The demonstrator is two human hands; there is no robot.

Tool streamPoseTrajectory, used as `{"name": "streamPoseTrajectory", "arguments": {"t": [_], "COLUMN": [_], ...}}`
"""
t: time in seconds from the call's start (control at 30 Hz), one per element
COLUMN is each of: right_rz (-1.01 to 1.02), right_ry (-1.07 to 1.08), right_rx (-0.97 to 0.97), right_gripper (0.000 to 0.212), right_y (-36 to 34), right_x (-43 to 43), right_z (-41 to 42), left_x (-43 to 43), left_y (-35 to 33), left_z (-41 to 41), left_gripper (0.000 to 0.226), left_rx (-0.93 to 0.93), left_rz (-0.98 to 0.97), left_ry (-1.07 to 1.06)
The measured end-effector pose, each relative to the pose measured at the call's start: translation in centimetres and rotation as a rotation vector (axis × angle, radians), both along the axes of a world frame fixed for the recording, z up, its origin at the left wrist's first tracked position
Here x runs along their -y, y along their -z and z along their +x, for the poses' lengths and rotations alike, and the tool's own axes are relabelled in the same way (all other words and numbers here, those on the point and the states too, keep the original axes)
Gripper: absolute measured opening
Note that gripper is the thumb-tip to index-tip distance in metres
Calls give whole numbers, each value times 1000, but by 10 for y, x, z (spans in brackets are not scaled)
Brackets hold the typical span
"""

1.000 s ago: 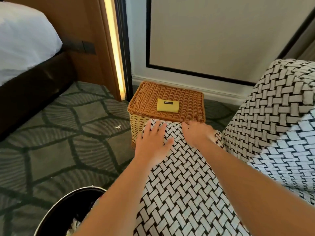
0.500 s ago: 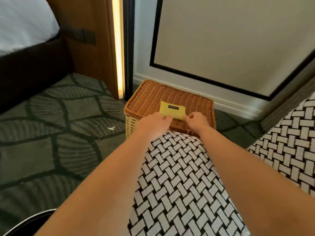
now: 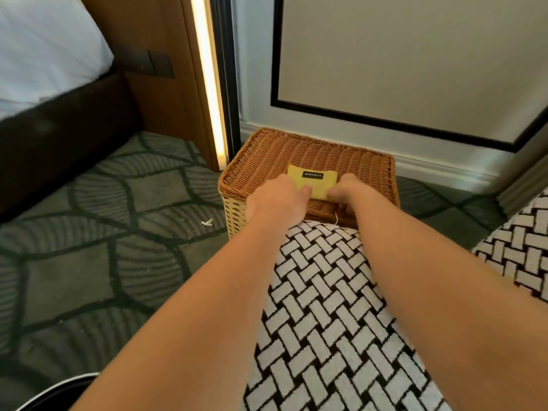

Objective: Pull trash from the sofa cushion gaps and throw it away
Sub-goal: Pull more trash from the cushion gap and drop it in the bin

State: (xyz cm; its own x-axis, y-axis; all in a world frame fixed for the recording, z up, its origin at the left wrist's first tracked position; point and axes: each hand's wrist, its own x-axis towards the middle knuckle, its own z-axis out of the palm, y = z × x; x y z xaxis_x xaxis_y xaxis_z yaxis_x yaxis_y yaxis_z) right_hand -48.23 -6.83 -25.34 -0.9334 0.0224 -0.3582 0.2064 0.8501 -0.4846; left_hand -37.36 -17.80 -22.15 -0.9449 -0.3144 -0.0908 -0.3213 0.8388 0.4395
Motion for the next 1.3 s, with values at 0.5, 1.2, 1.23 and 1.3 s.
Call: {"name": "streamPoseTrajectory", "arguments": {"t": [0.5,1.2,1.23,1.3], "right_rz": [-732,-1398,-1389,-1354], "right_ry": [203,435,430,425], "right_rx": [-256,123,143,186], "right_gripper": [10,12,11,11], "right_y": [-51,-91,-93,-95], "right_x": [-23,-102,-110,-120], "right_z": [102,390,403,421], "left_x": [-22,-107,-107,-105], "left_y": [-22,-69,-72,-76], "left_z": [83,302,312,327], "left_gripper": [38,60,59,54], "left_rx": [-290,-104,-84,-61], "left_rz": [36,1099,1087,1021], "left_ry": [-143,-239,-261,-268]}}
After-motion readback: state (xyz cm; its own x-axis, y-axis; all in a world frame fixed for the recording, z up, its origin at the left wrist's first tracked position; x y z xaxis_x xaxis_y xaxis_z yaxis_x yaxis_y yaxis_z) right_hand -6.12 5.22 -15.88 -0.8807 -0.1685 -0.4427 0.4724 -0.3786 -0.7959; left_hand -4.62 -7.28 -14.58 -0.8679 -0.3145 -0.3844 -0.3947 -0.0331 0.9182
